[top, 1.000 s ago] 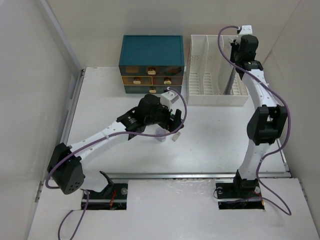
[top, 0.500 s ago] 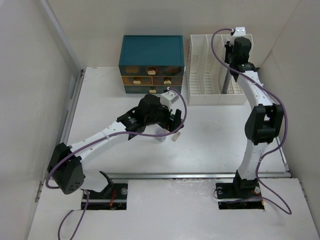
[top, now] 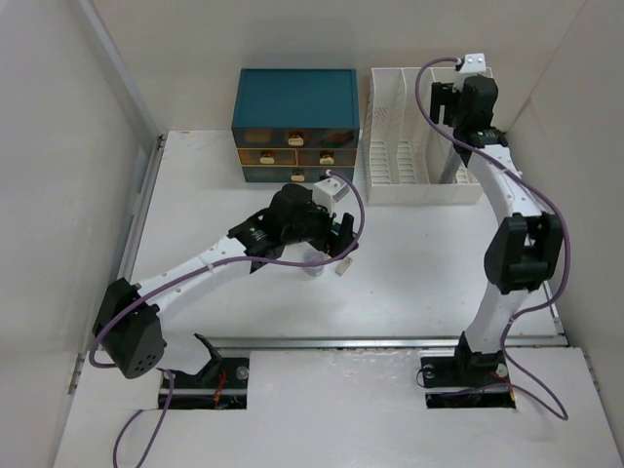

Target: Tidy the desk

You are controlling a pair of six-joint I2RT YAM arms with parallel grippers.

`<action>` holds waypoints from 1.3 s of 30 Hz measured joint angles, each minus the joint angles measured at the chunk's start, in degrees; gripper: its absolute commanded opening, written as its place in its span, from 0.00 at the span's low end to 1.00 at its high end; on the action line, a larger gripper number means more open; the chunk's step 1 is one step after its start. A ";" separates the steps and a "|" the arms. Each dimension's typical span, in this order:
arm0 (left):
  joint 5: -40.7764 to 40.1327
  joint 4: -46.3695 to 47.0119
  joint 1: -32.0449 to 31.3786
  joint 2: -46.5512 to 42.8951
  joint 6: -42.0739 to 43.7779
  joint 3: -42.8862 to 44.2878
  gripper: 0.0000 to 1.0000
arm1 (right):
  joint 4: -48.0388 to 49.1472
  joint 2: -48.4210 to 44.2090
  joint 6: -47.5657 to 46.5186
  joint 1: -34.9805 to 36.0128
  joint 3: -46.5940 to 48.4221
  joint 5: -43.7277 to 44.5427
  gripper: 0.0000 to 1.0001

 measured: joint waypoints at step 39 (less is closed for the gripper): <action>-14.69 1.60 20.22 -4.81 -7.65 -8.52 0.88 | -18.51 -33.86 1.01 11.47 -28.68 -41.18 0.94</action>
